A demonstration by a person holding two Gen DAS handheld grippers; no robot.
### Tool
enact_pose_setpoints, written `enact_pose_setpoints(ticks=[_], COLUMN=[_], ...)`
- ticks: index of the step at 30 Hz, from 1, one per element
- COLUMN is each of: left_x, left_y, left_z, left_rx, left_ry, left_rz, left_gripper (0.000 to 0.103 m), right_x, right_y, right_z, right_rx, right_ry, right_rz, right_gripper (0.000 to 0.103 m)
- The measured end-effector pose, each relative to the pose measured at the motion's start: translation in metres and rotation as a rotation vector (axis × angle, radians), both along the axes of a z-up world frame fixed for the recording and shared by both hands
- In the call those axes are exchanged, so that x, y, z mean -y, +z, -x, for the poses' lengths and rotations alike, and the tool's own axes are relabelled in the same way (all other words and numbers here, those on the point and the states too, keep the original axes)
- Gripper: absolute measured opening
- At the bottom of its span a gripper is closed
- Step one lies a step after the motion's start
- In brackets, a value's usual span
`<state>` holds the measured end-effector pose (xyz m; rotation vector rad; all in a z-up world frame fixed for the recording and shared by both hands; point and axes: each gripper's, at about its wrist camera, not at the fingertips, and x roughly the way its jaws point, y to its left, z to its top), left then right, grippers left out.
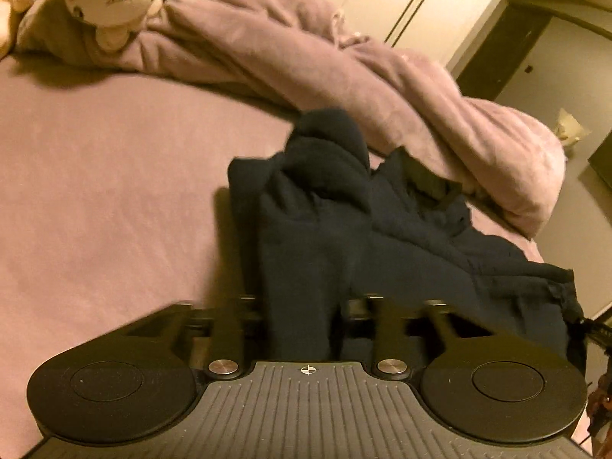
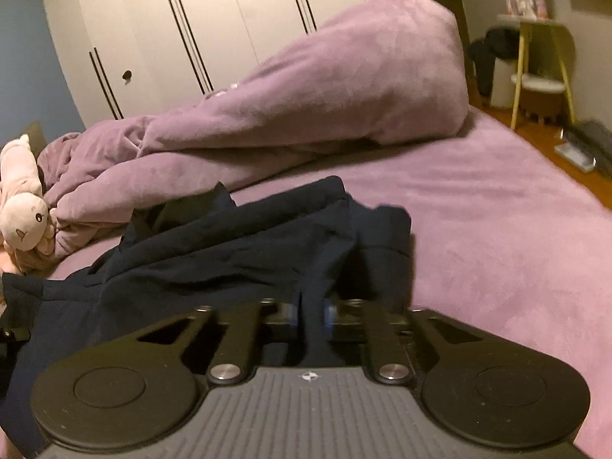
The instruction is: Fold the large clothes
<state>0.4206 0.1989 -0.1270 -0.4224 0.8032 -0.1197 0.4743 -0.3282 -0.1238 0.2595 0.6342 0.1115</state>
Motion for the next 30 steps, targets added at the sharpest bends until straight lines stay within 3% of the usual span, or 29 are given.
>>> enact_pose_setpoints(ticks=[2,8,13,16,20,24,26,28,29,30], left_x=[0.002,0.008,0.020,0.025,0.046,0.061,0.062,0.058,0.053,0.048], left_y=[0.011,0.059,0.100,0.108,0.075,0.009,-0.020,-0.037,-0.041,-0.041], left_z=[0.008,0.010,-0.026,-0.061,-0.109,-0.131,-0.131,-0.126,-0.123,-0.122], left_rx=[0.023,0.115,0.188,0.210,0.186,0.097,0.061,0.059,0.055,0.053], left_ry=[-0.007,0.009,0.048,0.101,0.165,0.228,0.254,0.269,0.281,0.289], left_rz=[-0.023,-0.003,-0.076,-0.129,-0.214,-0.271,-0.300,-0.298,-0.277,-0.252], left_gripper=[0.019,0.016,0.016,0.016,0.019,0.034,0.047,0.062,0.065,0.064], right_x=[-0.006,-0.007,-0.020,-0.023,-0.029,-0.038,-0.040,-0.040,-0.038,-0.036], right_y=[0.010,0.052,0.091,0.109,0.099,0.049,0.019,-0.007,-0.015,-0.020], right_z=[0.009,0.023,0.004,-0.030,-0.083,-0.123,-0.136,-0.141,-0.142,-0.141], right_rx=[0.039,0.130,0.209,0.228,0.178,0.069,0.004,-0.038,-0.055,-0.059], right_ry=[0.008,0.036,0.015,-0.032,-0.120,-0.203,-0.226,-0.237,-0.237,-0.242], right_rz=[0.028,-0.063,-0.024,-0.013,0.053,0.158,0.185,0.192,0.178,0.165], right_gripper=[0.007,0.007,0.007,0.007,0.007,0.007,0.008,0.016,0.024,0.025])
